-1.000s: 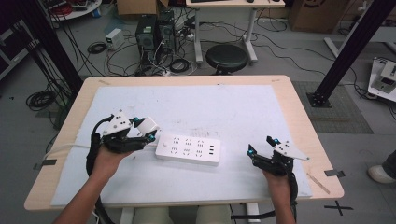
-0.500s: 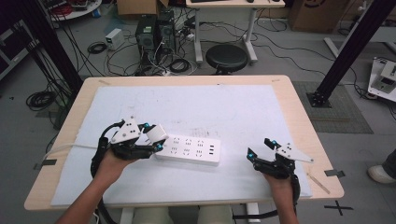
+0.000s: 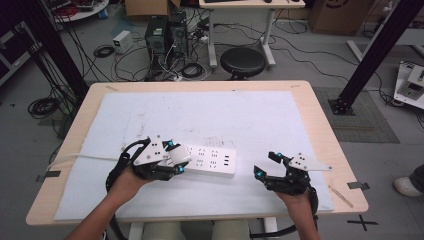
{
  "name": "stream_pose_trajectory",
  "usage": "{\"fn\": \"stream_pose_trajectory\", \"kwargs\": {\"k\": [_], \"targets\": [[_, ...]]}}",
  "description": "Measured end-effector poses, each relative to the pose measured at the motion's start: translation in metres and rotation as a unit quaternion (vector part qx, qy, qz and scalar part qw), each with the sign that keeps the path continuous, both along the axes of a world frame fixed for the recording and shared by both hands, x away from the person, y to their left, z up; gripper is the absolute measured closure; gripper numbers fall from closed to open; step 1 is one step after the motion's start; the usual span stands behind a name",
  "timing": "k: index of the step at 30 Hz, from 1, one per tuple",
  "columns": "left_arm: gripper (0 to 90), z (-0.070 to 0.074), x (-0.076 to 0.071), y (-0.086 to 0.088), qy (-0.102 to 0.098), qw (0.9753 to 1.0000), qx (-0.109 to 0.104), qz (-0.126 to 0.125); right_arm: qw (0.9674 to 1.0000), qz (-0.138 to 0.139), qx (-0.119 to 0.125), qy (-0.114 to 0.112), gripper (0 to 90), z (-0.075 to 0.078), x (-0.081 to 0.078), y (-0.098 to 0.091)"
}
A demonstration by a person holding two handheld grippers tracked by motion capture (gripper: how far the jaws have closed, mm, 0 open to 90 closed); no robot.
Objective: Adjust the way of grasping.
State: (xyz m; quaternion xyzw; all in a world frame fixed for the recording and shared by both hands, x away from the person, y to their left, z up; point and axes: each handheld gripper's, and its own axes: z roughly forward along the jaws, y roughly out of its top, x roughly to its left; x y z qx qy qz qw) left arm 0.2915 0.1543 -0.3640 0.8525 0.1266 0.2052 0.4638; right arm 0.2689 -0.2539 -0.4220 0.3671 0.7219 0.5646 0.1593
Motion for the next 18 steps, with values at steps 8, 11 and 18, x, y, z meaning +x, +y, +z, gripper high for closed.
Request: {"fn": "stream_pose_trajectory", "kwargs": {"k": [8, 11, 18], "targets": [[42.5, -0.007, -0.007, -0.013, -0.008, 0.9993, 0.023, -0.027, 0.9993, 0.035, 0.009, 0.001, 19.6, 0.004, -0.004, 0.020], [42.5, -0.008, -0.009, -0.018, -0.012, 0.9989, 0.028, -0.036, 0.9987, 0.048, 0.012, 0.006, 19.6, 0.006, -0.005, 0.028], [42.5, -0.009, -0.014, -0.029, -0.025, 0.9972, 0.044, -0.056, 0.9973, 0.071, 0.013, 0.011, 19.5, 0.011, -0.004, 0.041]]}}
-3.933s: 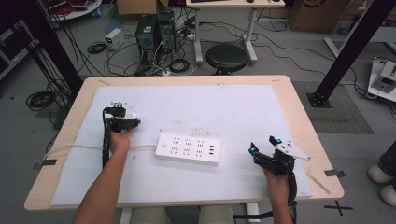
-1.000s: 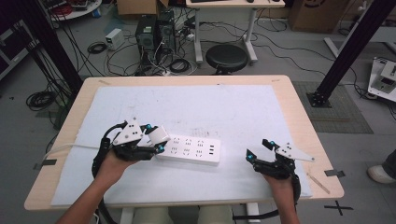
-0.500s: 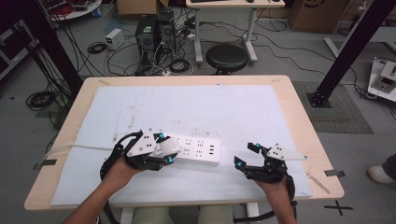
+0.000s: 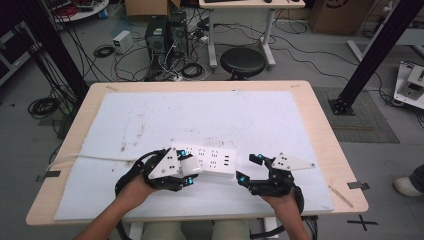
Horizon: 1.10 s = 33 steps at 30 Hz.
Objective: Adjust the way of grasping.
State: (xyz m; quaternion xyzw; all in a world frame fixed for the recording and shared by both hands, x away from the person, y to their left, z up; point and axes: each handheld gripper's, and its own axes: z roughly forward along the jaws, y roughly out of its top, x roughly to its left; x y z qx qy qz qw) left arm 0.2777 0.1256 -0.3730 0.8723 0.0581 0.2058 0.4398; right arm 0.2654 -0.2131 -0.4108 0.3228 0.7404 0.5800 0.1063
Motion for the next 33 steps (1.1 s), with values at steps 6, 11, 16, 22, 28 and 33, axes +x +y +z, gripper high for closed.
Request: {"fn": "stream_pose_trajectory", "kwargs": {"k": [6, 11, 16, 22, 28, 33], "targets": [[42.5, -0.002, -0.002, -0.008, -0.012, 0.9997, 0.015, -0.014, 0.9998, 0.017, 0.001, 0.012, 19.5, 0.000, 0.001, 0.008], [42.5, -0.003, -0.004, -0.012, -0.017, 0.9994, 0.020, -0.025, 0.9994, 0.027, 0.004, 0.021, 19.5, 0.002, 0.001, 0.014], [42.6, -0.010, -0.005, -0.016, -0.022, 0.9989, 0.031, -0.027, 0.9985, 0.038, 0.008, 0.038, 19.5, 0.000, 0.003, 0.018], [42.5, -0.012, -0.008, -0.021, -0.041, 0.9974, 0.048, -0.033, 0.9956, 0.058, 0.017, 0.072, 19.5, -0.004, 0.005, 0.023], [42.5, -0.012, -0.011, -0.027, -0.058, 0.9962, 0.050, -0.043, 0.9871, 0.087, 0.042, 0.128, 19.5, -0.006, 0.010, 0.034], [42.5, -0.010, -0.014, -0.034, -0.075, 0.9942, 0.055, -0.054, 0.9810, 0.104, 0.059, 0.153, 19.5, -0.008, 0.016, 0.039]]}}
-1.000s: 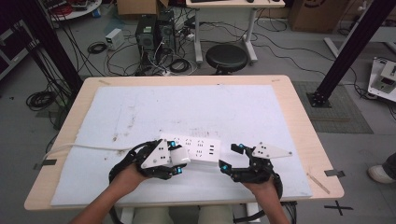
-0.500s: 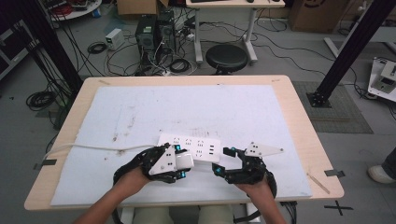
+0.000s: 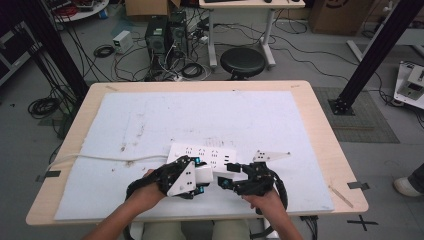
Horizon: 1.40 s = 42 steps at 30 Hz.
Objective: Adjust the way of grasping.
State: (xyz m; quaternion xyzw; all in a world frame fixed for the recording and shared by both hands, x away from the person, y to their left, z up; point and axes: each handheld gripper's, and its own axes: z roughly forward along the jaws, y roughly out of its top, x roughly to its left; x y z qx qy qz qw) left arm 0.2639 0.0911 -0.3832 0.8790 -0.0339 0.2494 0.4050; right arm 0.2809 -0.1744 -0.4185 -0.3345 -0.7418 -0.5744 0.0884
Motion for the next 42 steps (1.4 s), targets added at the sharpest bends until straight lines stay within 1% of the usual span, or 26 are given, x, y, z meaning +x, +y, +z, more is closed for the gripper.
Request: {"fn": "stream_pose_trajectory", "kwargs": {"k": [1, 2, 3, 4, 6, 8, 9, 12, 14, 15, 19, 20, 22, 24, 25, 29, 30, 32, 33, 34, 36, 38, 41, 42], "targets": [[42.6, 0.000, 0.000, 0.000, 0.000, 1.0000, 0.000, 0.000, 1.0000, 0.002, 0.002, 0.004, 19.5, 0.000, 0.001, 0.001], [42.6, -0.001, 0.000, -0.002, -0.005, 1.0000, 0.003, -0.002, 0.9999, 0.004, 0.004, 0.009, 19.5, 0.000, 0.001, 0.001], [42.5, -0.001, 0.000, -0.002, -0.005, 1.0000, 0.003, -0.002, 0.9999, 0.004, 0.004, 0.009, 19.5, 0.000, 0.001, 0.001], [42.6, -0.001, -0.001, -0.004, -0.007, 1.0000, 0.005, -0.005, 0.9998, 0.006, 0.001, 0.018, 19.6, 0.000, 0.002, 0.001], [42.6, -0.002, -0.001, -0.006, -0.008, 0.9999, 0.008, -0.007, 0.9997, 0.006, 0.002, 0.022, 19.6, -0.001, 0.003, 0.001], [42.5, -0.003, -0.002, -0.008, -0.010, 0.9999, 0.009, -0.009, 0.9994, 0.010, 0.006, 0.032, 19.6, -0.001, 0.004, 0.001], [42.5, -0.004, -0.002, -0.009, -0.014, 0.9998, 0.011, -0.011, 0.9994, 0.010, 0.006, 0.034, 19.6, -0.001, 0.004, 0.001], [42.5, -0.005, -0.003, -0.010, -0.011, 0.9998, 0.009, -0.013, 0.9988, 0.015, 0.007, 0.046, 19.6, -0.002, 0.006, 0.002], [42.6, -0.005, -0.003, -0.010, -0.013, 0.9998, 0.010, -0.014, 0.9987, 0.016, 0.008, 0.048, 19.6, -0.002, 0.006, 0.003], [42.5, -0.006, -0.003, -0.011, -0.014, 0.9997, 0.011, -0.015, 0.9981, 0.020, 0.011, 0.057, 19.6, -0.003, 0.007, 0.004], [42.5, -0.007, -0.004, -0.012, -0.013, 0.9997, 0.010, -0.017, 0.9979, 0.022, 0.014, 0.060, 19.6, -0.003, 0.008, 0.004], [42.5, -0.006, -0.004, -0.012, -0.013, 0.9997, 0.012, -0.018, 0.9975, 0.023, 0.016, 0.065, 19.6, -0.003, 0.009, 0.005], [42.5, -0.006, -0.004, -0.013, -0.016, 0.9996, 0.013, -0.018, 0.9972, 0.024, 0.014, 0.070, 19.6, -0.003, 0.009, 0.006], [42.5, -0.007, -0.005, -0.013, -0.015, 0.9996, 0.012, -0.019, 0.9966, 0.025, 0.014, 0.077, 19.6, -0.004, 0.010, 0.007], [42.5, -0.007, -0.005, -0.014, -0.018, 0.9995, 0.013, -0.020, 0.9958, 0.029, 0.021, 0.084, 19.6, -0.004, 0.012, 0.008], [42.5, -0.008, -0.004, -0.016, -0.018, 0.9995, 0.011, -0.022, 0.9954, 0.031, 0.021, 0.088, 19.6, -0.005, 0.014, 0.010], [42.5, -0.008, -0.003, -0.016, -0.020, 0.9995, 0.011, -0.021, 0.9953, 0.031, 0.016, 0.091, 19.6, -0.006, 0.014, 0.010], [42.5, -0.008, -0.003, -0.016, -0.019, 0.9996, 0.008, -0.020, 0.9949, 0.035, 0.013, 0.093, 19.6, -0.007, 0.015, 0.012], [42.5, -0.008, -0.003, -0.016, -0.019, 0.9996, 0.008, -0.019, 0.9945, 0.033, 0.012, 0.099, 19.6, -0.007, 0.014, 0.014], [42.5, -0.008, -0.003, -0.016, -0.019, 0.9996, 0.007, -0.020, 0.9947, 0.035, 0.010, 0.097, 19.9, -0.008, 0.015, 0.014], [42.5, -0.008, -0.003, -0.016, -0.020, 0.9996, 0.008, -0.020, 0.9940, 0.036, 0.011, 0.103, 24.0, -0.008, 0.015, 0.015], [42.5, -0.007, -0.003, -0.016, -0.022, 0.9995, 0.010, -0.022, 0.9938, 0.039, 0.015, 0.103, 25.0, -0.009, 0.017, 0.016], [42.5, -0.007, -0.004, -0.017, -0.024, 0.9994, 0.007, -0.022, 0.9926, 0.042, 0.014, 0.113, 26.5, -0.010, 0.017, 0.017], [42.5, -0.007, -0.005, -0.017, -0.021, 0.9995, 0.007, -0.022, 0.9923, 0.042, 0.014, 0.115, 27.2, -0.010, 0.017, 0.018]]}}
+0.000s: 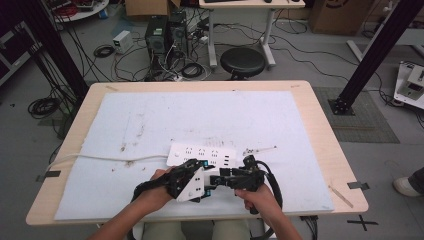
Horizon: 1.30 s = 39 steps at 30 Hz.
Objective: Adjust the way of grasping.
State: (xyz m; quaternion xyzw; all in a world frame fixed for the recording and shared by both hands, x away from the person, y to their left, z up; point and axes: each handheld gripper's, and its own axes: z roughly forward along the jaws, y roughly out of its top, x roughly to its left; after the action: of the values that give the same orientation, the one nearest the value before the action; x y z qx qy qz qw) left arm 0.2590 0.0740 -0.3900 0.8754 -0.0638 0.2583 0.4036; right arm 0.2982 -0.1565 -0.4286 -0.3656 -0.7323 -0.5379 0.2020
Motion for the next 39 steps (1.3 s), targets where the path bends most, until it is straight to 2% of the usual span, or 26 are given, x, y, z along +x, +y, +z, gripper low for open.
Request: {"fn": "stream_pose_trajectory", "kwargs": {"k": [4, 7, 9, 10, 11, 18, 19, 20, 21, 22, 23, 25, 27, 29, 30, 31, 32, 34, 35, 37, 38, 39], "targets": [[42.5, 0.000, -0.002, -0.001, -0.001, 1.0000, 0.001, -0.003, 1.0000, 0.005, 0.001, 0.002, 30.6, -0.001, 0.000, 0.001], [42.5, 0.000, -0.003, -0.003, -0.003, 1.0000, 0.004, -0.005, 0.9998, 0.020, 0.005, 0.008, 40.9, -0.002, 0.000, 0.003], [42.5, 0.000, -0.003, -0.003, -0.003, 1.0000, 0.004, -0.005, 0.9996, 0.024, 0.008, 0.009, 40.9, -0.003, 0.001, 0.003], [42.5, -0.001, -0.003, -0.004, -0.005, 1.0000, 0.005, -0.007, 0.9994, 0.031, 0.014, 0.012, 49.0, -0.002, 0.000, 0.003], [42.5, 0.000, -0.003, -0.004, -0.006, 1.0000, 0.004, -0.007, 0.9992, 0.034, 0.017, 0.011, 52.1, -0.002, 0.000, 0.003], [42.4, -0.001, -0.004, -0.004, -0.014, 0.9998, 0.009, -0.009, 0.9987, 0.045, 0.018, 0.015, 60.5, -0.002, 0.001, 0.002], [42.3, -0.002, -0.004, -0.004, -0.006, 1.0000, 0.006, -0.005, 0.9987, 0.044, 0.018, 0.015, 61.1, -0.002, 0.001, 0.002], [41.9, -0.002, -0.004, -0.004, -0.006, 1.0000, 0.006, -0.005, 0.9987, 0.046, 0.018, 0.011, 61.7, -0.002, 0.001, 0.002], [41.5, -0.003, -0.001, -0.004, 0.013, 0.9999, 0.000, -0.002, 0.9987, 0.047, 0.016, 0.008, 62.2, -0.002, 0.001, 0.001], [40.4, -0.003, -0.001, -0.004, 0.013, 0.9999, 0.000, -0.002, 0.9989, 0.045, 0.012, 0.004, 62.9, -0.001, 0.000, 0.001], [36.7, -0.003, 0.001, -0.004, 0.026, 0.9997, -0.003, -0.001, 0.9991, 0.043, 0.002, -0.006, 63.2, -0.001, 0.001, 0.000], [27.2, -0.005, 0.005, -0.003, 0.052, 0.9984, -0.014, 0.018, 0.9993, 0.034, -0.009, -0.012, 63.4, 0.000, 0.001, -0.004], [27.0, -0.007, 0.010, 0.002, 0.079, 0.9961, -0.026, 0.029, 0.9995, 0.026, -0.009, -0.014, 63.4, 0.000, 0.001, -0.006], [26.8, -0.009, 0.013, 0.009, 0.096, 0.9938, -0.040, 0.040, 0.9996, 0.017, -0.006, -0.024, 63.5, 0.002, 0.000, -0.011], [26.7, -0.009, 0.013, 0.009, 0.096, 0.9938, -0.040, 0.040, 0.9996, 0.017, -0.006, -0.024, 63.5, 0.002, 0.000, -0.011], [26.7, -0.010, 0.016, 0.017, 0.115, 0.9901, -0.061, 0.052, 0.9994, 0.011, -0.009, -0.031, 63.5, 0.003, 0.000, -0.013], [26.3, -0.010, 0.019, 0.025, 0.131, 0.9860, -0.082, 0.063, 0.9984, -0.004, -0.031, -0.048, 63.5, 0.006, -0.001, -0.020], [24.6, -0.009, 0.024, 0.034, 0.148, 0.9799, -0.107, 0.080, 0.9977, -0.014, -0.035, -0.056, 63.5, 0.007, -0.002, -0.025], [23.6, -0.009, 0.024, 0.034, 0.148, 0.9799, -0.107, 0.080, 0.9971, -0.019, -0.040, -0.063, 63.5, 0.008, -0.002, -0.029], [23.6, -0.008, 0.027, 0.044, 0.156, 0.9746, -0.127, 0.099, 0.9962, -0.025, -0.047, -0.068, 63.6, 0.009, -0.002, -0.032], [23.5, -0.008, 0.030, 0.053, 0.168, 0.9666, -0.154, 0.118, 0.9946, -0.035, -0.057, -0.080, 63.6, 0.012, -0.002, -0.039], [23.5, -0.008, 0.030, 0.053, 0.168, 0.9666, -0.154, 0.118, 0.9946, -0.035, -0.057, -0.080, 63.6, 0.012, -0.002, -0.039]]}}
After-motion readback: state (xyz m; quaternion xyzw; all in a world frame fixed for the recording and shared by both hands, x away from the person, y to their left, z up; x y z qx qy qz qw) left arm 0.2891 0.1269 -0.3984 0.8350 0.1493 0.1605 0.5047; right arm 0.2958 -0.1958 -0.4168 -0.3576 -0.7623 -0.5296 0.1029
